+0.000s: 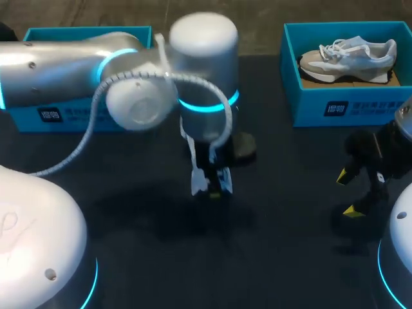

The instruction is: Take the shoe out of the shoebox, open the shoe tongue, remove and reinsert the insole, then place the shoe into the shoebox

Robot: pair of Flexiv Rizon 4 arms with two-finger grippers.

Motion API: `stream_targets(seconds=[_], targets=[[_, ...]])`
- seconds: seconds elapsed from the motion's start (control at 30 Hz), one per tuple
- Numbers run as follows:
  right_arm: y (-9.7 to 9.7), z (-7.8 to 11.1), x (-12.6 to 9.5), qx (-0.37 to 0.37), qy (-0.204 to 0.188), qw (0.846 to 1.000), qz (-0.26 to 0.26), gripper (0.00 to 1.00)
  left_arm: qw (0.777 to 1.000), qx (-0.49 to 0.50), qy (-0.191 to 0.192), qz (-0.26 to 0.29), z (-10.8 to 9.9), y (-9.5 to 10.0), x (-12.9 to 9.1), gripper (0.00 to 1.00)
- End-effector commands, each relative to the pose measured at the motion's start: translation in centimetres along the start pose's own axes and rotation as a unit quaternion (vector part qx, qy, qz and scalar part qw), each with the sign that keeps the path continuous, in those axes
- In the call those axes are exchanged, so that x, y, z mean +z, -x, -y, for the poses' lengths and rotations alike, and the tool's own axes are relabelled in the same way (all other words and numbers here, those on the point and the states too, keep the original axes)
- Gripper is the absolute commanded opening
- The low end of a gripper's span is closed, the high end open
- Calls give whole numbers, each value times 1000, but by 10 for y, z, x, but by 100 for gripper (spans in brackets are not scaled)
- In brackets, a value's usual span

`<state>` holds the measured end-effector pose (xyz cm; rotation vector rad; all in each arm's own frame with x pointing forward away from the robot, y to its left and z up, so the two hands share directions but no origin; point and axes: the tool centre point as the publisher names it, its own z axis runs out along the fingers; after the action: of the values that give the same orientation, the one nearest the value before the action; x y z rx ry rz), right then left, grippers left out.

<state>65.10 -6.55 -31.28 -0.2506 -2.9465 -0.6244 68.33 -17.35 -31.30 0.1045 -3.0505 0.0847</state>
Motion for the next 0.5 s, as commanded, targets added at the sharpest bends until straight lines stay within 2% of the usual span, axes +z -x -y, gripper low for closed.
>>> stream_targets(seconds=[0.03,0.07,0.1,0.13,0.4,0.5], targets=[[-1,0,1,0,-1,1000,2,100,1000,1,-16,-2,-28,3,-38,0],[-1,0,1,0,-1,1000,2,100,1000,1,-16,-2,-28,3,-38,0],[-1,0,1,0,-1,1000,2,100,1000,-8,-12,10,-33,21,-67,0],[-1,0,1,0,-1,1000,2,100,1000,-9,-12,11,-35,27,-79,0],[-1,0,1,0,-1,1000,2,100,1000,-3,-5,15,-31,49,-121,0],[-1,0,1,0,-1,1000,2,100,1000,-7,10,20,-33,58,-139,0]])
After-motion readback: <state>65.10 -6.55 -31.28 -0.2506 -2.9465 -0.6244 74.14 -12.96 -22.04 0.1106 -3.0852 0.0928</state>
